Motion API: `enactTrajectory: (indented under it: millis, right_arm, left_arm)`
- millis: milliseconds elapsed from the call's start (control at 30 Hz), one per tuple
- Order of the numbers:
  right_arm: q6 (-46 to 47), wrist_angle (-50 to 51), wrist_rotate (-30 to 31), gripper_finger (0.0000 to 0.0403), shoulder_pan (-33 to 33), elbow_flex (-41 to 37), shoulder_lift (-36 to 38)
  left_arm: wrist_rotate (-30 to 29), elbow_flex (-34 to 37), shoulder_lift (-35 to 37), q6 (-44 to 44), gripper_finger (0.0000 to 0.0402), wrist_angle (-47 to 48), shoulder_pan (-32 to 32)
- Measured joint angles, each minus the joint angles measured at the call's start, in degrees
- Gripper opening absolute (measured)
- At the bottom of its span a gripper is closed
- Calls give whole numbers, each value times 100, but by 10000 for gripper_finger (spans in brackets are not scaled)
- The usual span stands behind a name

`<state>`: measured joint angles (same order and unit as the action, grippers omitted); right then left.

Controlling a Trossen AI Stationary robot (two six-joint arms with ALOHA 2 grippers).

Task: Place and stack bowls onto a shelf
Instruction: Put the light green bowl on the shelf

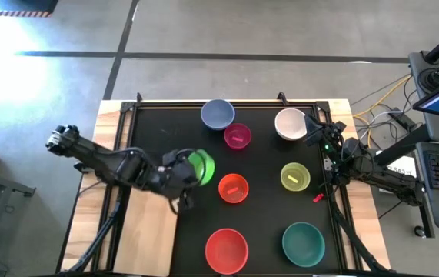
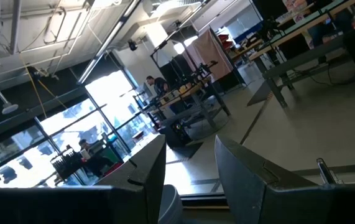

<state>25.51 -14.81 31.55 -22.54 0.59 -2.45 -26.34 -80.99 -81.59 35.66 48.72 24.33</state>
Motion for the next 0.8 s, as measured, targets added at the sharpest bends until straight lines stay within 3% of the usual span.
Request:
enactTrajectory:
  millis: [167, 333, 600, 800]
  right_arm:
    - [1, 0, 0, 128, 1, 1, -1]
    - [-1, 0, 0, 128, 1, -1, -1]
    - [0, 1, -2, 128, 0, 1, 1]
    - [1, 0, -2, 128, -1, 1, 1]
  left_arm:
    - [60, 0, -89, 1580, 0, 668, 532]
    - [636, 2, -280, 3239, 0, 1556, 915]
    - [1884, 2, -775, 5055, 0, 1526, 1508]
    - [2475, -345, -1180, 6210, 0, 1601, 2011]
